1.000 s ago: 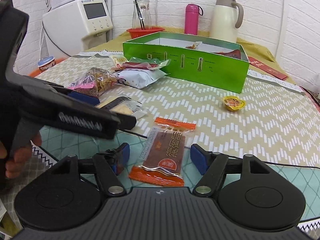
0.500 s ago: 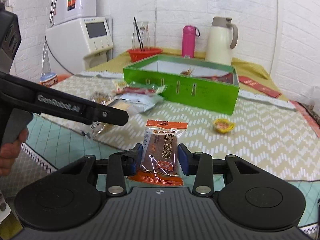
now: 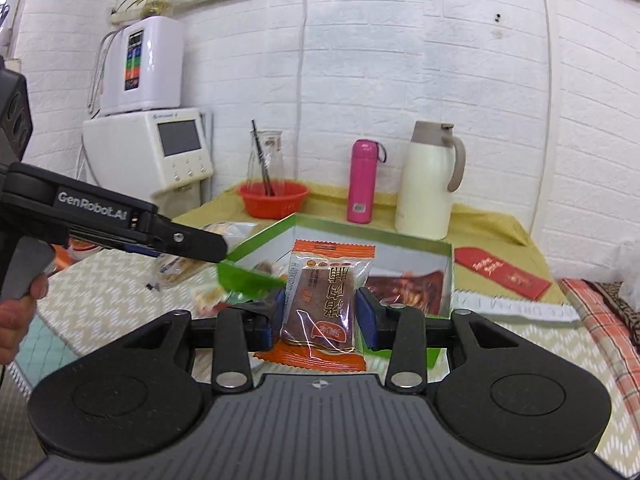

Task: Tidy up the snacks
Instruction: 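Carry the cracker pack and orange pack into the green box, opening both grippers, then grasp the pink-labeled clear nut bag with the left gripper, then carry the pink nut bag toward the green box with the left gripper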

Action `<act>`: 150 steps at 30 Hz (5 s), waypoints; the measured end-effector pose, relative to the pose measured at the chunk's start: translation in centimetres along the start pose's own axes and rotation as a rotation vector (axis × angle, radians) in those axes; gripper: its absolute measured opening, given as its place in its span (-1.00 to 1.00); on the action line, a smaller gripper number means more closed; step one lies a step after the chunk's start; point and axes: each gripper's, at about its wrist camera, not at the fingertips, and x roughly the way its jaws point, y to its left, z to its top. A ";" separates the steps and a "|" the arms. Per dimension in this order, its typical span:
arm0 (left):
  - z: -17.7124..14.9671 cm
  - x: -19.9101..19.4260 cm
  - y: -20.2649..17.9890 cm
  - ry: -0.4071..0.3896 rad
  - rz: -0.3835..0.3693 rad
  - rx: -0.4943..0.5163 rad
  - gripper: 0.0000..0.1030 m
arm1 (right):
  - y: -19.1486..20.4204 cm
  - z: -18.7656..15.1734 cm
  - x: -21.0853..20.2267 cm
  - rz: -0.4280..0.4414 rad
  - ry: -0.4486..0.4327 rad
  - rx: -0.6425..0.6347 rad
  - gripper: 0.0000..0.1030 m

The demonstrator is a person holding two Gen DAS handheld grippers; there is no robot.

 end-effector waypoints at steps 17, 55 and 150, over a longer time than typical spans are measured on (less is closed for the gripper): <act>5.2 10.4 3.5 0.025 0.047 -0.057 0.11 | -4.4 0.6 10.1 -0.094 0.013 0.029 0.32; 1.8 1.2 -1.8 -0.050 0.113 0.104 0.81 | 0.7 0.7 1.1 -0.041 -0.024 -0.060 1.00; 1.2 2.1 0.9 0.019 -0.092 0.085 -0.11 | 5.2 0.7 5.1 0.176 -0.031 0.064 0.10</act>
